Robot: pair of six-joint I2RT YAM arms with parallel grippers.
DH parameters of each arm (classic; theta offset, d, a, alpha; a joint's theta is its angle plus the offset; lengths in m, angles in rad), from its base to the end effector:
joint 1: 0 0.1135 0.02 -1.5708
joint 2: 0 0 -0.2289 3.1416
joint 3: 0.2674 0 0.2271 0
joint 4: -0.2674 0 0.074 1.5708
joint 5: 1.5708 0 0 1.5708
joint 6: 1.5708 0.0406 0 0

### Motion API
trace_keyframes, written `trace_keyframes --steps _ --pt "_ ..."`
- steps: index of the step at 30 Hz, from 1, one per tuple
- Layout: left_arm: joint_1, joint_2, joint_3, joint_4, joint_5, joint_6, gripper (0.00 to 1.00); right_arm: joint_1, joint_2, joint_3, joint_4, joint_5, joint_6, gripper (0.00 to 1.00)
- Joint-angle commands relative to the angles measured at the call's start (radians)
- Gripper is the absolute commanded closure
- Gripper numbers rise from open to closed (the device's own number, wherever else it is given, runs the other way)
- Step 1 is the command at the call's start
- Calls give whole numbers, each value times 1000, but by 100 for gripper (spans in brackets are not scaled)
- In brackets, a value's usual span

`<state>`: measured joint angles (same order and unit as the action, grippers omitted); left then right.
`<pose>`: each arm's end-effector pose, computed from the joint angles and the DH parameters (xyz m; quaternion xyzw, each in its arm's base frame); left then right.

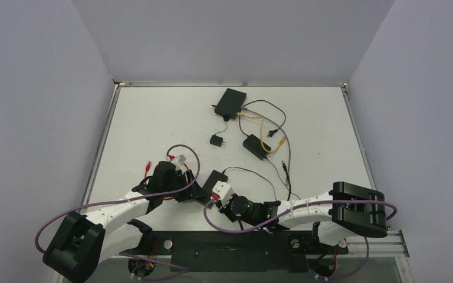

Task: Insert the plug into the switch port
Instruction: Insert the connector into the switch port.

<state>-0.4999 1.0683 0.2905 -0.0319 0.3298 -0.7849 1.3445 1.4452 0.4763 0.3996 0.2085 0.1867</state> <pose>0.1565 -0.1004 0.1218 -0.0697 0.9152 -0.3415 0.2020 0.0667 0.2521 0.1327 -0.4355 0.7576 0.2651 0.4075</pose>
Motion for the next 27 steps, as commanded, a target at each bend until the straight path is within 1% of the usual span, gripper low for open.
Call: trace_keyframes --steps 1,7,15,27 --pt "5 -1 -5 88 45 -17 52 11 22 60 -9 -20 -4 100" --pt "4 4 -6 98 50 -15 52 16 9 58 -27 -13 4 100" --pt "4 22 -2 110 58 -12 52 26 -29 46 -73 42 38 100" --pt "4 44 0 130 68 -10 52 34 6 56 -88 46 55 100"
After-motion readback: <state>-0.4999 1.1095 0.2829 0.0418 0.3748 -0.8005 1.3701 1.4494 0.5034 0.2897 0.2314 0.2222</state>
